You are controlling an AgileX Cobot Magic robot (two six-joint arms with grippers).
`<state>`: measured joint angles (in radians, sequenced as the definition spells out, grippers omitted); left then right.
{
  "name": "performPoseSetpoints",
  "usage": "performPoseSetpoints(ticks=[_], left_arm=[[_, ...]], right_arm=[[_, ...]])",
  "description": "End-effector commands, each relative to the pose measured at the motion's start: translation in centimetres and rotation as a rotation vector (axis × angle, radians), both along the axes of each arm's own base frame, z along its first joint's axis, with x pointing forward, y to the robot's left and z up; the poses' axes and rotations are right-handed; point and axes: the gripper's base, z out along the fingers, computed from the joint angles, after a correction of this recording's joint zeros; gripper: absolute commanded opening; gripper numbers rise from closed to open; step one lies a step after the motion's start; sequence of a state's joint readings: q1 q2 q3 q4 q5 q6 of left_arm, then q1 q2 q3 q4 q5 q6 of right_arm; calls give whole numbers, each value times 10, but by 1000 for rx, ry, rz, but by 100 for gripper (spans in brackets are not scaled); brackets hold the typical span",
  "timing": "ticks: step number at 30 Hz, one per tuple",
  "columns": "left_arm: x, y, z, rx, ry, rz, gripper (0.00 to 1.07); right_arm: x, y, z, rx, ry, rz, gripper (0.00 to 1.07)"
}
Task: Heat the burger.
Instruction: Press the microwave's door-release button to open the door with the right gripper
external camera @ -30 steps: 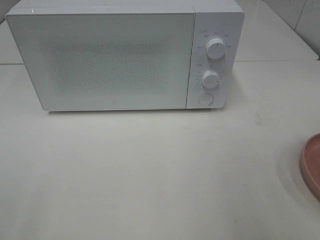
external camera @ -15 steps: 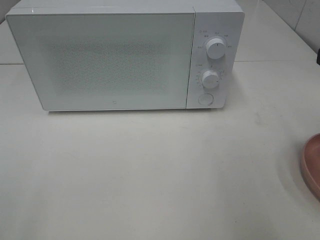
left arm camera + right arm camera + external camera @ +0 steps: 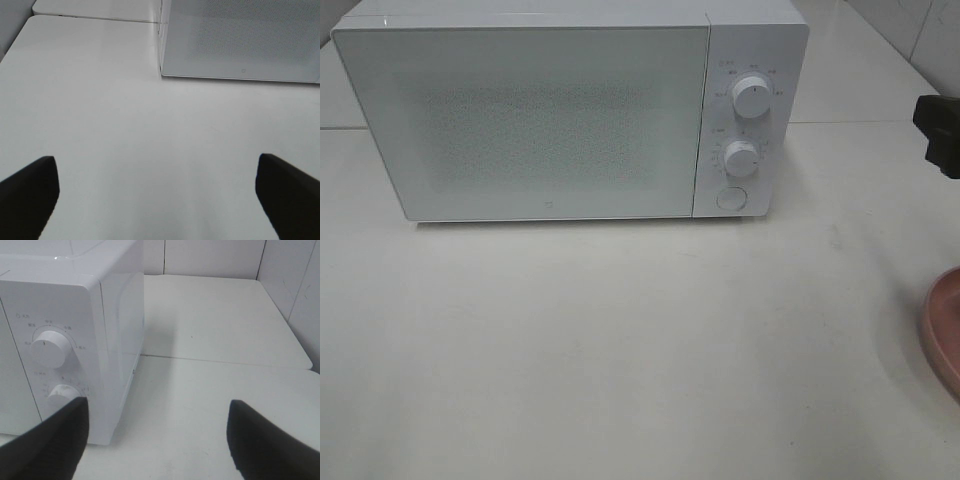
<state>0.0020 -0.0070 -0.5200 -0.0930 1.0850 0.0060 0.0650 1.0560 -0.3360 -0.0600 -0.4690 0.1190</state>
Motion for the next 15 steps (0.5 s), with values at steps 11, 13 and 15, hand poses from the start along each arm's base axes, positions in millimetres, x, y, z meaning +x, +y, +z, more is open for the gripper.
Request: performPoseSetpoints(ticks=[11,13,15], left_arm=[[-3,0,0,-2,-33,-5,100],[-3,0,0,-2,-33,-5,100],[-3,0,0,-2,-33,-5,100]], right_arm=[[-1,19,-35,-31,-58,15,74],[0,23,-38,-42,-48,22,74],[0,34,-45,-72,-23,45,74]])
